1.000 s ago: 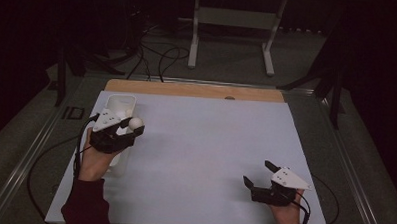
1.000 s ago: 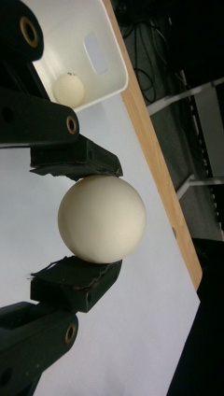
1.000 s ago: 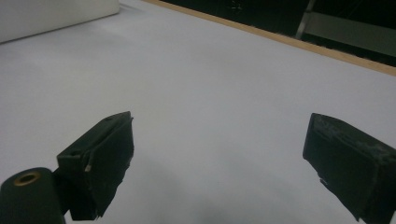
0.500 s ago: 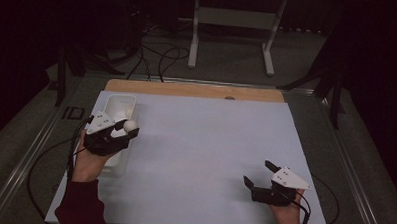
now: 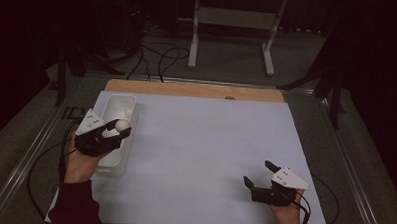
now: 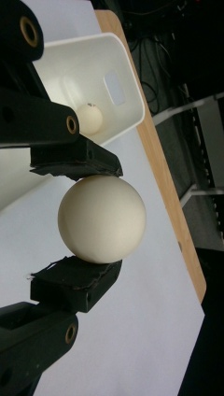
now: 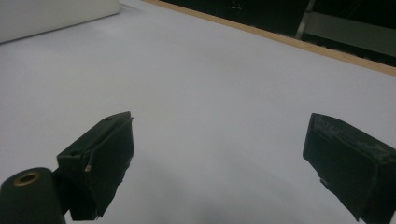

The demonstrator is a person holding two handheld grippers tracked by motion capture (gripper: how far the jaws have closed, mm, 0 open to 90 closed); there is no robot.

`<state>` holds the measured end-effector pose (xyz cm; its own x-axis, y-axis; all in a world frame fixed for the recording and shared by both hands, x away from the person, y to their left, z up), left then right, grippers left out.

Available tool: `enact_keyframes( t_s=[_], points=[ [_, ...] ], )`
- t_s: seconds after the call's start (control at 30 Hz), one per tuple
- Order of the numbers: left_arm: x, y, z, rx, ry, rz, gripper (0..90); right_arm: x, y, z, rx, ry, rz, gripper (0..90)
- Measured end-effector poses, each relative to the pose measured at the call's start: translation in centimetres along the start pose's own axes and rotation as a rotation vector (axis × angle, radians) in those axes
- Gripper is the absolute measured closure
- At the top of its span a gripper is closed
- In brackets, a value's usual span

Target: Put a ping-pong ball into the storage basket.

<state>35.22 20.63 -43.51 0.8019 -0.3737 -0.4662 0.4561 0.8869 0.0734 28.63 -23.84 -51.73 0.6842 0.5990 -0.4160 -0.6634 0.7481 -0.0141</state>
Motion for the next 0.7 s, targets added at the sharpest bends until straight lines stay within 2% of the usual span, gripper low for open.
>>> enact_keyframes(
  t_s=[0.1, 0.43, 0.53, 0.7],
  points=[
    [0.0, 0.3, -0.2, 0.004, 0.01, 0.017, 51.2, 0.0, 0.0, 0.0, 0.001, 0.0, 0.001, 8.5],
    [0.0, 0.6, -0.6, -0.009, 0.012, 0.028, 51.1, -0.1, 0.1, 0.0, -0.001, 0.001, 0.001, 8.5],
    [0.2, 0.8, -0.8, -0.003, 0.026, 0.051, 51.1, -0.1, 0.1, 0.0, -0.002, 0.001, 0.002, 8.5],
    [0.3, 1.1, -1.1, -0.006, 0.033, 0.065, 51.1, -0.1, 0.1, -0.1, -0.003, 0.004, 0.0, 8.5]
  ],
)
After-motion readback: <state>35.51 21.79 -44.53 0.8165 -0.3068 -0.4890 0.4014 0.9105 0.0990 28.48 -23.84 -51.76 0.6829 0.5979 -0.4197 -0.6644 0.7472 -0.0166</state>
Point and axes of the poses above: each handheld gripper's, and its own axes: x roughly forward along the jaws, z roughly out of its top, y roughly to its left, the point moved 7 cm from there along x, roughly forward along the jaws, and after that the axes turned 7 degrees about z, right-handed, at the moved point
